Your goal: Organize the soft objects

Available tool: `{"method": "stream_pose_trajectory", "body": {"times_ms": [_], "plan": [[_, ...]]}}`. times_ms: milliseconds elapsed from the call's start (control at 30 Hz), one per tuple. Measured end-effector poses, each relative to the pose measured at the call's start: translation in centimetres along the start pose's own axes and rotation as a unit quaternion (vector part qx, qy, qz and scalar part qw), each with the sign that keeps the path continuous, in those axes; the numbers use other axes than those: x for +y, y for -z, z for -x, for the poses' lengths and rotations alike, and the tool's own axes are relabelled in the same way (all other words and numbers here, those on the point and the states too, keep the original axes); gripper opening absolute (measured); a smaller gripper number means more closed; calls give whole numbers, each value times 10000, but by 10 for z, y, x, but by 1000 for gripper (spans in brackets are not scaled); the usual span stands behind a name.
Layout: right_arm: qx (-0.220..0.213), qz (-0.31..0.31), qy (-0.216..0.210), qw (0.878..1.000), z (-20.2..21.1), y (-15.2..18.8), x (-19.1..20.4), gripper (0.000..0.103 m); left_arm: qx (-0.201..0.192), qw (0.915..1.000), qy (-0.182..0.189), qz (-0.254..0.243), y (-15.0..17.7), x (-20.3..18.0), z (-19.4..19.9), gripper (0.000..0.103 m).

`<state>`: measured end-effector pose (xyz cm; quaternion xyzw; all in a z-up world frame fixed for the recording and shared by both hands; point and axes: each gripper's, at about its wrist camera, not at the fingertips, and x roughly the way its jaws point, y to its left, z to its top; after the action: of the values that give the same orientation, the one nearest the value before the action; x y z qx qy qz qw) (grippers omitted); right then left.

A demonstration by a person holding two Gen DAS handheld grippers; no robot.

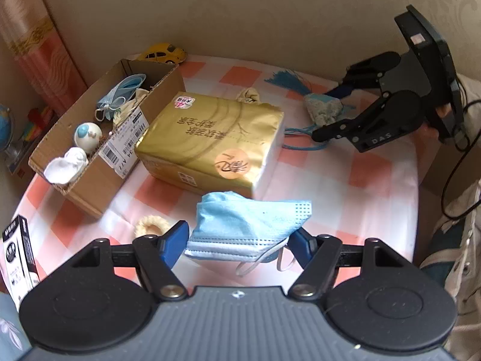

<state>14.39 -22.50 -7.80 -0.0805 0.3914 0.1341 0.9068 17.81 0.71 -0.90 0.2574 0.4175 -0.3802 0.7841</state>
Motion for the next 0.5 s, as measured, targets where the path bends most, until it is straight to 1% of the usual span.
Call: {"method": "stream_pose_trajectory", "body": {"times_ms": [33,233,333,500], "plan": [[9,-7,24,10000,1,0,1,57,-4,10000,26,35,0,-2,1,71],[-51,-24,34,10000,21,-1,3,56,0,9999,3,141,4,-15,8,71],[-95,46,38,9999,33,-4,6,57,-59,9998,18,178,4,-19,14,71],[-210,219,16,9995,54,-8,12,56,-133,9995,-80,282,3,-21,23,71]]}}
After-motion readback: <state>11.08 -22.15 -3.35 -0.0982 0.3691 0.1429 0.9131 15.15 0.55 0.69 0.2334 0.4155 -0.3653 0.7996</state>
